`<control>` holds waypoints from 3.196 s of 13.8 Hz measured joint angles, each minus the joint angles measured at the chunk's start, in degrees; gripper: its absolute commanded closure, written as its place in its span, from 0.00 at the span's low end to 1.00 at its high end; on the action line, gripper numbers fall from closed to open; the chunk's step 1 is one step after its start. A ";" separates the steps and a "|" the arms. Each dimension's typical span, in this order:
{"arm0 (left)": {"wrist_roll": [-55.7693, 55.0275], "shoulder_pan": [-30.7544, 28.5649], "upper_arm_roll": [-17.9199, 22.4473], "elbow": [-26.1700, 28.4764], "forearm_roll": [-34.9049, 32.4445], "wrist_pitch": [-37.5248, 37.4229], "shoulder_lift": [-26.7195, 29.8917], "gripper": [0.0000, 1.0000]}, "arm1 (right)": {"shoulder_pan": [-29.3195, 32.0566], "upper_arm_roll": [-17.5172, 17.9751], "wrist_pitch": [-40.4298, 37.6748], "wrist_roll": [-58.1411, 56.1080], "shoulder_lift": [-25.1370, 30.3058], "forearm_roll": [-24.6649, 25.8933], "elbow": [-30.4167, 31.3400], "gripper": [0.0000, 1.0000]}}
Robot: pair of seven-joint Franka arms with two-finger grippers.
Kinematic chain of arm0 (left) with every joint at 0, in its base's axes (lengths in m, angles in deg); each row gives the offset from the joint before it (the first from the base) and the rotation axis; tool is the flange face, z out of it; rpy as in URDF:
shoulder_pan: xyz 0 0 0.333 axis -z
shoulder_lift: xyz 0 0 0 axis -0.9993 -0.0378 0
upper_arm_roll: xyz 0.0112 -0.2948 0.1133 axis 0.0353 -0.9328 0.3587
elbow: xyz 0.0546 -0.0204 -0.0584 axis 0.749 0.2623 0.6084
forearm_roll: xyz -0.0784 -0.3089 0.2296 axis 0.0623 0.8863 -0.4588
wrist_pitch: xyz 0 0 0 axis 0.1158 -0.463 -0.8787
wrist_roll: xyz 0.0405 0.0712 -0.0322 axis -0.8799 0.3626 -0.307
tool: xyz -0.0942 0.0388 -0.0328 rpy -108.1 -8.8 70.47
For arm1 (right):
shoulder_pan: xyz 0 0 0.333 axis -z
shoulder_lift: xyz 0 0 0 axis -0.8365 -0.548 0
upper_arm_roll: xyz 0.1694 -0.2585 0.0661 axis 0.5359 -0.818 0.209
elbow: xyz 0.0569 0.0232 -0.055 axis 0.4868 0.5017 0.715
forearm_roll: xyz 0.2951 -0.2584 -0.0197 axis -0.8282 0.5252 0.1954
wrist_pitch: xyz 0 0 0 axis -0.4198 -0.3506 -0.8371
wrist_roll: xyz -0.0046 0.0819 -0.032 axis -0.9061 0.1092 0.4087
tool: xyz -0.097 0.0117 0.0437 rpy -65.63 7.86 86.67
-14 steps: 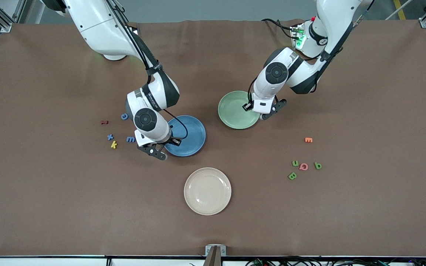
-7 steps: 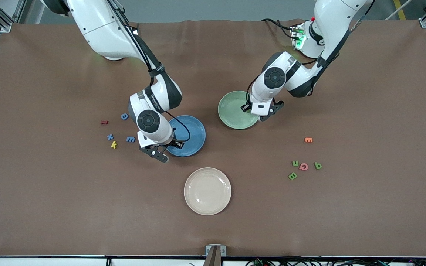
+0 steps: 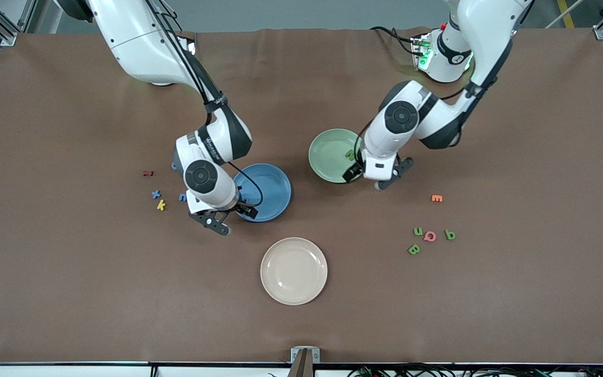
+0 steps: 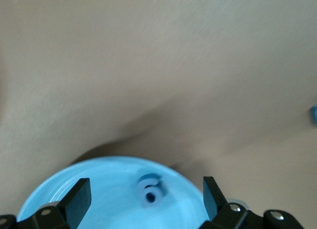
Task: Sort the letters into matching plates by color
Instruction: 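Move the left gripper to green n while the right gripper moves to blue x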
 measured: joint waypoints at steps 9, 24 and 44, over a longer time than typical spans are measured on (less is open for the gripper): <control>10.34 -12.31 0.99 -4.67 -17.00 -1.67 -5.53 0.11 | 16.75 -0.54 -8.15 -48.62 9.73 0.04 6.44 0.00; 28.99 -15.25 0.93 -9.70 -21.32 5.29 -16.69 0.37 | 24.26 0.12 16.79 -74.30 14.52 0.10 31.92 0.23; 30.33 -15.25 1.72 -13.04 -21.34 5.29 -20.13 0.57 | 23.13 0.39 18.98 -74.46 13.53 0.13 33.65 0.39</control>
